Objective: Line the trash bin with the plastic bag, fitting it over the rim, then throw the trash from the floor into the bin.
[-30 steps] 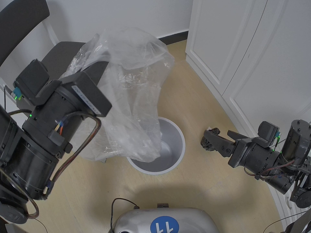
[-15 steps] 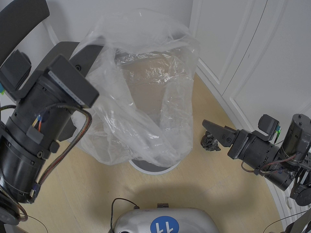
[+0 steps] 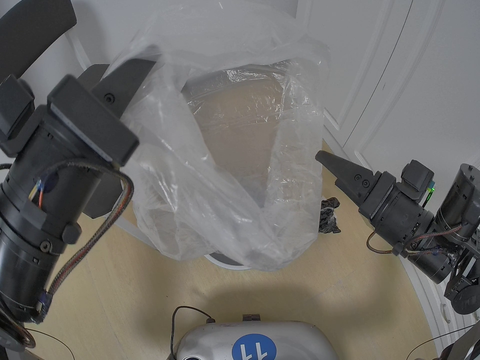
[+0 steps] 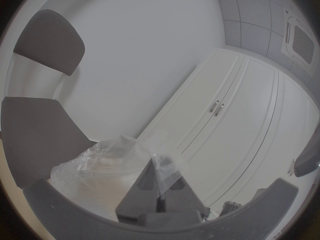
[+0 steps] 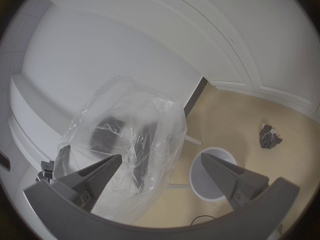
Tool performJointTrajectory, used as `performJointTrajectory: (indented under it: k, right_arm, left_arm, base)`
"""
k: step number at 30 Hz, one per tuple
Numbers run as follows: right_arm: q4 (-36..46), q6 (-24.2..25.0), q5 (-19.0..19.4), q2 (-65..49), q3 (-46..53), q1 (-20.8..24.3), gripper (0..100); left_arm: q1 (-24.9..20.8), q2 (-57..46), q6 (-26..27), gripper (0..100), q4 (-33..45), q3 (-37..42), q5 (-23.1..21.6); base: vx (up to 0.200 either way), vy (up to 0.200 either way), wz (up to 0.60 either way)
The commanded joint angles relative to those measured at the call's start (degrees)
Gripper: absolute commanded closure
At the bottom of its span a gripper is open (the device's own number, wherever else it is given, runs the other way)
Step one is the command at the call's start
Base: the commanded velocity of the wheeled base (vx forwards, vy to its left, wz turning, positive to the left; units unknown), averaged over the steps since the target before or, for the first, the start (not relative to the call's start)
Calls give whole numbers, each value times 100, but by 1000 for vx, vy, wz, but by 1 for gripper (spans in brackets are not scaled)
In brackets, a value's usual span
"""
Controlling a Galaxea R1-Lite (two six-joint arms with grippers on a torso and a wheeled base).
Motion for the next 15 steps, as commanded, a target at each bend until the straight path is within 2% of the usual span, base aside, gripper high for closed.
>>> performJointTrajectory:
  k: [1, 5, 10, 15]
  right_arm:
    - [-12, 89, 10, 257, -7, -77, 0]
    - [-39, 97, 10, 424, -51, -156, 0]
    - [-733, 388, 10, 608, -25, -156, 0]
    - [-1199, 431, 10, 854, 10, -156, 0]
  left_arm:
    - [-138, -9, -6, 100, -25, 10, 1]
    - [-191, -18, -14, 100, -25, 18, 1]
    - [-349, -26, -67, 100, -201, 27, 1]
    - [-402, 9, -76, 100, -306, 36, 1]
  base:
    - [0, 0, 0]
    - [0, 0, 0]
    - [0, 0, 0]
    - [0, 0, 0]
